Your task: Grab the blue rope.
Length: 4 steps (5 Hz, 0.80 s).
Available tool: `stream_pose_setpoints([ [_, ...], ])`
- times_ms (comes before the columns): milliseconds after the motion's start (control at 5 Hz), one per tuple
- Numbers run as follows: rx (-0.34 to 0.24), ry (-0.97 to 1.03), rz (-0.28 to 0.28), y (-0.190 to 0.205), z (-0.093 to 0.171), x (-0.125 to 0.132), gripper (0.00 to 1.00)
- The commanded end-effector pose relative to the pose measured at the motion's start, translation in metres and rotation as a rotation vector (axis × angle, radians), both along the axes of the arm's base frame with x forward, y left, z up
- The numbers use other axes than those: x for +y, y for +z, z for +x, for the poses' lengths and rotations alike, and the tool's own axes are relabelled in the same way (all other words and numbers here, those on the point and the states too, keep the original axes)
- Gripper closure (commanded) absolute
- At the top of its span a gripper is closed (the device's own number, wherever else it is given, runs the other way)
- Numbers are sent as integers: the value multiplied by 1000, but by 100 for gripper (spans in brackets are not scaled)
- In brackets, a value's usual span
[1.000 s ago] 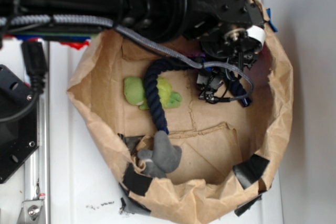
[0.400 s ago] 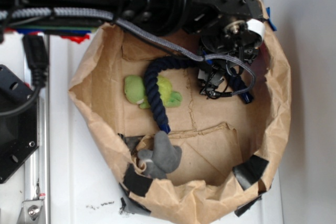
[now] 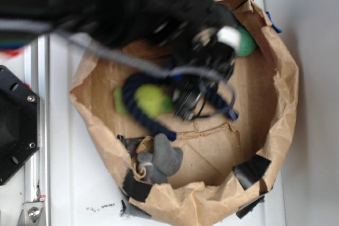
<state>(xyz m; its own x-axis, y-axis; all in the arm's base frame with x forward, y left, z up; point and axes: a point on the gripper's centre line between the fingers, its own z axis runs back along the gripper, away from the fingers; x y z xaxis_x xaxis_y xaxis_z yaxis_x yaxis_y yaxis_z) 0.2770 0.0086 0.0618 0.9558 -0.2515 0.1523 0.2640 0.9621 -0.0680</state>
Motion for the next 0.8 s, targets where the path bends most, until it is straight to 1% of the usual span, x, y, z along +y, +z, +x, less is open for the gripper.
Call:
stream_pose_setpoints([
  [0,-69,47,-22,64,-3,-19,100],
  [200,-57,111,-3,76,-3,-20,100],
  [400,-36,227,53,81,0,-16,100],
  [600,-45,322,147,97,-6,-2,100],
])
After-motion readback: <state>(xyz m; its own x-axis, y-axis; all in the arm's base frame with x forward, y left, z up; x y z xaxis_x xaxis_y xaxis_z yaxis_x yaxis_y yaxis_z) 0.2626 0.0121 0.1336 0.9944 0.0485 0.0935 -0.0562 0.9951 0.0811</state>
